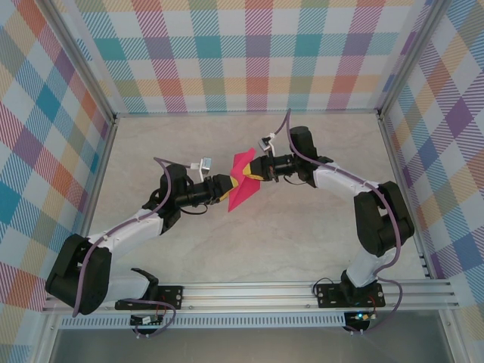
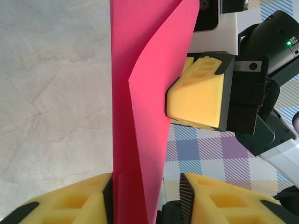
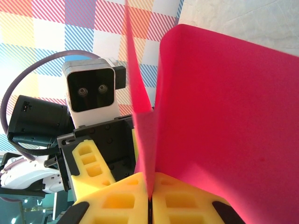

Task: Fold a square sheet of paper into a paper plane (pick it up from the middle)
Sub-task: Turn over the paper at the center of the table.

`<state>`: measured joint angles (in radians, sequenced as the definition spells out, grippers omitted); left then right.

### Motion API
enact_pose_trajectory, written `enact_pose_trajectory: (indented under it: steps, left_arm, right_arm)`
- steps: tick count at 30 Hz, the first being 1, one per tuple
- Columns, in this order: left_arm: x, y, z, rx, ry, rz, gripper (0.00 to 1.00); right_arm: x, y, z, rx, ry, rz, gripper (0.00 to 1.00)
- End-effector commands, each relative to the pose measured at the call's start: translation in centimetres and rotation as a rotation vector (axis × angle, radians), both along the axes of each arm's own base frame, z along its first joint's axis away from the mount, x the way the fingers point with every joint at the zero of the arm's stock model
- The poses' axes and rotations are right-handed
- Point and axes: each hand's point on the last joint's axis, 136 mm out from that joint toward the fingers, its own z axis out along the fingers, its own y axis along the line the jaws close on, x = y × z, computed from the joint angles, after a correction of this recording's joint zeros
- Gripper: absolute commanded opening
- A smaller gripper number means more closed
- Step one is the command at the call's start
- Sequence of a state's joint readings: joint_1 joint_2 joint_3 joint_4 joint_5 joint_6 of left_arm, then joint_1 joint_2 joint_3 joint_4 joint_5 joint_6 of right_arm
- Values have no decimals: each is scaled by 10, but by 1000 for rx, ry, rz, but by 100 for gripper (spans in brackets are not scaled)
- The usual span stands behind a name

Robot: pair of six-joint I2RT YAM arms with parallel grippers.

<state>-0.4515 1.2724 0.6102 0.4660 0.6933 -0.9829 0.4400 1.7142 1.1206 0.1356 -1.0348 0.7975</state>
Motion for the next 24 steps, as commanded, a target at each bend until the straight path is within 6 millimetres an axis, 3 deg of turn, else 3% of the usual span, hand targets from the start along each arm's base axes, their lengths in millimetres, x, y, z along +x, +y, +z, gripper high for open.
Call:
enact_pose_trajectory:
  steps: [1, 8, 14, 19, 24]
  left_arm:
    - [2, 0, 0, 6, -27, 12, 35]
    - [5, 3, -8, 42, -28, 35, 14]
    - [6, 22, -32, 230, 0, 99, 5]
    - [0, 73, -52, 595, 29, 217, 2]
    - [-6, 130, -52, 998, 38, 331, 1]
  right_arm:
    - [-1, 3, 7, 30, -28, 33, 8]
    - [0, 1, 5, 10, -26, 20, 17]
    - [9, -17, -9, -122, -48, -107, 48]
    - [21, -58, -38, -387, -112, -328, 60]
    - [19, -100, -56, -579, -179, -487, 73]
